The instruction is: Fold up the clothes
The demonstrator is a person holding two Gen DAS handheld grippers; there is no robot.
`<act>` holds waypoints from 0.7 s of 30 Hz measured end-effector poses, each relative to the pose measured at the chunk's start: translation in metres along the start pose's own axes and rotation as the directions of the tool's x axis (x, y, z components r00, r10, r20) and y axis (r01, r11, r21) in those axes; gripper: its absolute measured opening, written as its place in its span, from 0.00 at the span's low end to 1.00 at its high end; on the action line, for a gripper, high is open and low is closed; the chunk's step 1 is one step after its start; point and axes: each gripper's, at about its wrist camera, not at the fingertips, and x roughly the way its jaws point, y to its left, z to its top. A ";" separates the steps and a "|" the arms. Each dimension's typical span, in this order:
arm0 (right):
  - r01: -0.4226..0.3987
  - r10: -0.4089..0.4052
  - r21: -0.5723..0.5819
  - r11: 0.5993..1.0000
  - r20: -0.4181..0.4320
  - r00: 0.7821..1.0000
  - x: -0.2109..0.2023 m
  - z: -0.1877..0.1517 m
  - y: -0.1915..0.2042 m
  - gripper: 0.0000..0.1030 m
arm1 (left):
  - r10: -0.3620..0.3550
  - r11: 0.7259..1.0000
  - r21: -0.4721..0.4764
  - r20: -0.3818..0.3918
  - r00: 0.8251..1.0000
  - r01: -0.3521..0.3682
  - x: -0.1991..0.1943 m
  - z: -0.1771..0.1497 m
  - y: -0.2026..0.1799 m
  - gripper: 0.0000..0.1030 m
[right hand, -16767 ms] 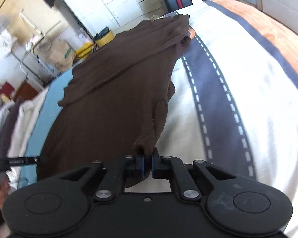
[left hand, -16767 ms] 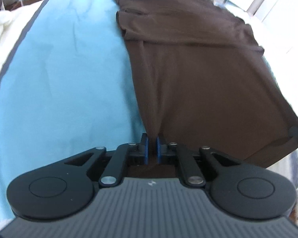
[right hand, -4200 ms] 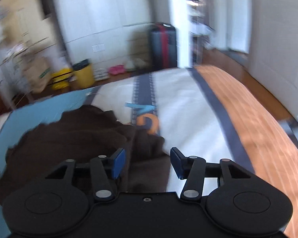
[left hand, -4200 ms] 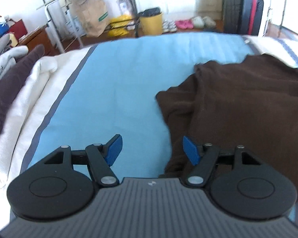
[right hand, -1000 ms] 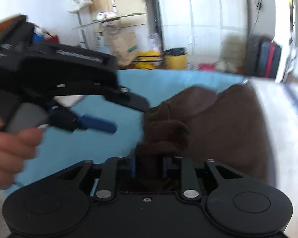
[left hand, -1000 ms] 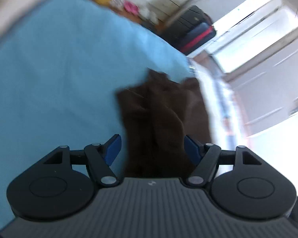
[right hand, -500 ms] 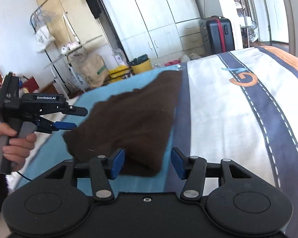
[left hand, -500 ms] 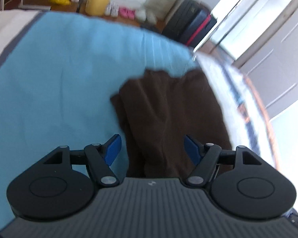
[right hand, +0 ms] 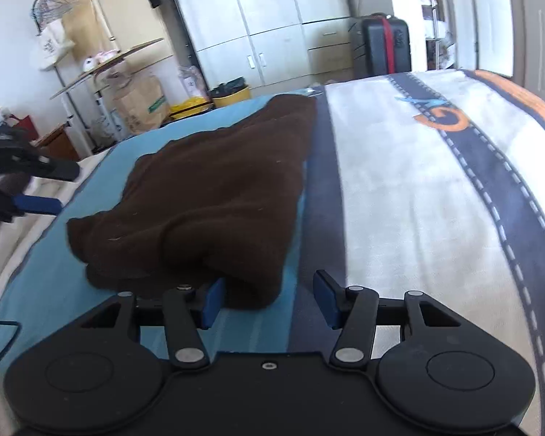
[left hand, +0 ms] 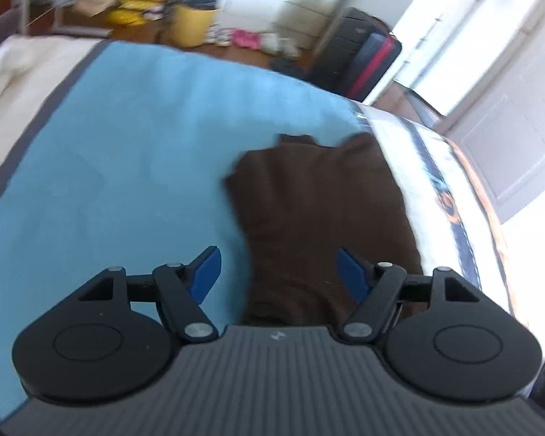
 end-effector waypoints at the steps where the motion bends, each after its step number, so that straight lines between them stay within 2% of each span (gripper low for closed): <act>1: 0.028 -0.028 -0.050 0.998 0.003 1.000 0.004 0.001 0.006 0.57 | 0.033 0.999 0.028 -0.023 0.999 -0.033 0.009 -0.003 -0.008 0.70; 4: 0.042 -0.039 -0.079 0.996 0.033 0.999 0.012 0.001 0.014 0.54 | 0.094 0.993 0.081 -0.147 0.985 -0.082 0.042 -0.015 -0.022 0.70; 5: 0.040 -0.037 -0.065 0.997 0.049 0.998 0.010 0.004 0.012 0.24 | 0.118 0.992 0.072 -0.199 0.973 -0.106 0.053 -0.018 -0.019 0.72; 6: 0.038 -0.035 -0.049 0.998 0.066 0.997 0.007 0.007 0.010 0.15 | 0.123 0.992 0.047 -0.238 0.964 -0.115 0.061 -0.021 -0.013 0.79; 8: 0.134 -0.119 -0.105 0.985 0.137 0.983 -0.015 0.015 0.020 0.15 | 0.076 0.997 -0.014 -0.245 0.967 -0.081 0.064 -0.022 -0.005 0.86; 10: 0.186 -0.157 -0.193 0.963 0.158 0.975 -0.029 0.016 0.030 0.15 | 0.097 0.995 0.042 -0.242 0.965 -0.089 0.062 -0.023 -0.014 0.86; 13: 0.175 -0.164 -0.131 0.976 0.085 0.983 -0.019 0.002 0.017 0.15 | 0.133 0.989 0.093 -0.239 0.962 -0.114 0.059 -0.028 -0.026 0.86; 15: 0.124 -0.124 -0.004 0.992 0.028 0.992 -0.012 -0.006 -0.002 0.15 | 0.128 0.990 0.089 -0.245 0.961 -0.109 0.057 -0.028 -0.027 0.86; 17: 0.070 -0.072 0.104 0.992 0.014 0.997 -0.016 -0.006 -0.015 0.16 | 0.099 0.995 0.032 -0.253 0.962 -0.094 0.051 -0.026 -0.016 0.86; 19: 0.043 -0.042 0.166 0.985 -0.007 0.999 -0.021 -0.005 -0.024 0.22 | 0.053 0.996 -0.053 -0.257 0.965 -0.069 0.044 -0.024 0.002 0.86; 20: 0.036 -0.033 0.188 0.981 -0.019 0.999 -0.023 -0.006 -0.028 0.27 | 0.026 0.992 -0.109 -0.255 0.967 -0.056 0.043 -0.023 0.012 0.85; 21: 0.033 -0.027 0.209 0.977 -0.031 0.999 -0.024 -0.006 -0.030 0.28 | 0.005 0.982 -0.184 -0.247 0.969 -0.052 0.042 -0.023 0.023 0.84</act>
